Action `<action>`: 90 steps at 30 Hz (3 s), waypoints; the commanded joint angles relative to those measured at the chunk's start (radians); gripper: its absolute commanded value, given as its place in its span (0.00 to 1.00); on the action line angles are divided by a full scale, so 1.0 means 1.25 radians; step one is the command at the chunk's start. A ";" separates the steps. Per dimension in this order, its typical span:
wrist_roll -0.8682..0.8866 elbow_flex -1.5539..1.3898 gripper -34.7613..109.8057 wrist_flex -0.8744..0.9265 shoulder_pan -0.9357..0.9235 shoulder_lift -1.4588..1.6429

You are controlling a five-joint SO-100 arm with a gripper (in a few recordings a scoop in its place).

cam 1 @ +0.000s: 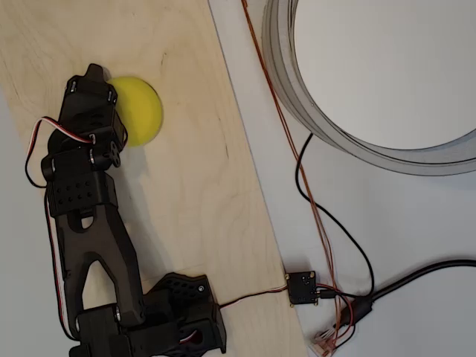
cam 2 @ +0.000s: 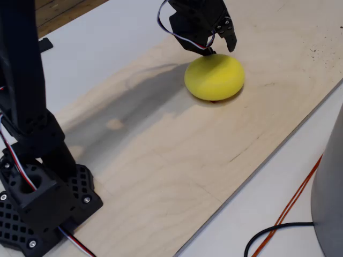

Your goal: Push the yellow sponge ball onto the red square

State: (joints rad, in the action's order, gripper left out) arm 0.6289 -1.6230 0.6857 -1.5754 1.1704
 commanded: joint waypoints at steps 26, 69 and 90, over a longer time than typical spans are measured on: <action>-0.193 0.060 0.31 -0.001 -0.109 0.160; -0.378 0.060 0.24 -0.247 -0.118 0.310; -0.399 -0.069 0.31 -0.328 -0.080 0.409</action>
State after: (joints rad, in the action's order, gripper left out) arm 0.0982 -1.7257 0.2777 -1.6613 1.6245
